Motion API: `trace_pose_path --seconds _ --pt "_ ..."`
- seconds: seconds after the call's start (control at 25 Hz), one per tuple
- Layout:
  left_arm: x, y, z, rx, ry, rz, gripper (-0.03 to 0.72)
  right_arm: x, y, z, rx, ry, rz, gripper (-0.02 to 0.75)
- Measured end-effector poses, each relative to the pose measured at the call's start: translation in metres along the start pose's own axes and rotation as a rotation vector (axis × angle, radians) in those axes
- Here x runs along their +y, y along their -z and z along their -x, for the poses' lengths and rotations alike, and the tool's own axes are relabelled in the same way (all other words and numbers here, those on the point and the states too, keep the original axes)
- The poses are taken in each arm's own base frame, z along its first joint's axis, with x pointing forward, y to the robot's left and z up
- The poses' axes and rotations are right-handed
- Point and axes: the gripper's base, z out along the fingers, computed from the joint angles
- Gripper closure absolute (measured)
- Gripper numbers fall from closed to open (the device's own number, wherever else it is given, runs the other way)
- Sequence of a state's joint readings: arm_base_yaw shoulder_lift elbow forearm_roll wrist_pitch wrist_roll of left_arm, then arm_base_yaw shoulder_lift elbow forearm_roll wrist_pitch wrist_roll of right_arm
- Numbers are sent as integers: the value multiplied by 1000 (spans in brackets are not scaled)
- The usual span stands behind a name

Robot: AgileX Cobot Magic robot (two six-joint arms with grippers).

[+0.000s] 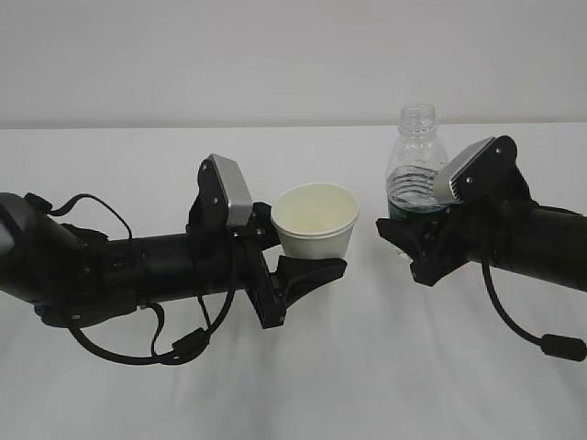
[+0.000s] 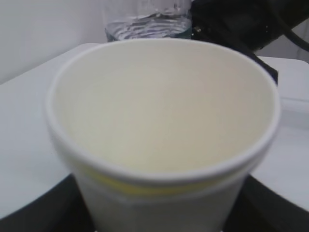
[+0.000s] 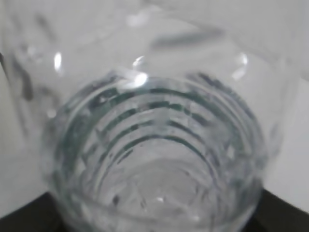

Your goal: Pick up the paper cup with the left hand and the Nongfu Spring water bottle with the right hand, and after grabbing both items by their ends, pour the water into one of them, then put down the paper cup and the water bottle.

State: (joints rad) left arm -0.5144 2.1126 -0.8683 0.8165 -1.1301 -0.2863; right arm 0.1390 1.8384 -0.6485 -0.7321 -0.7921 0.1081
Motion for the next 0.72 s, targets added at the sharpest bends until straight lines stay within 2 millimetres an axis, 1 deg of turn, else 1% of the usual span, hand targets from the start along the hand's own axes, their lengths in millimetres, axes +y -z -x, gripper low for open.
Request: trace_pose_path --seconds 0.28,0.56,0.72 --pt "-10 -6 1 -1 -11 -31 212 0 0 0 2 93 -1 286" --pt "-9 -7 2 -6 -2 -16 214 -3 0 0 4 178 -33 286" --pt "-9 -7 2 -7 -2 -14 214 -9 -3 6 -12 210 -56 286"
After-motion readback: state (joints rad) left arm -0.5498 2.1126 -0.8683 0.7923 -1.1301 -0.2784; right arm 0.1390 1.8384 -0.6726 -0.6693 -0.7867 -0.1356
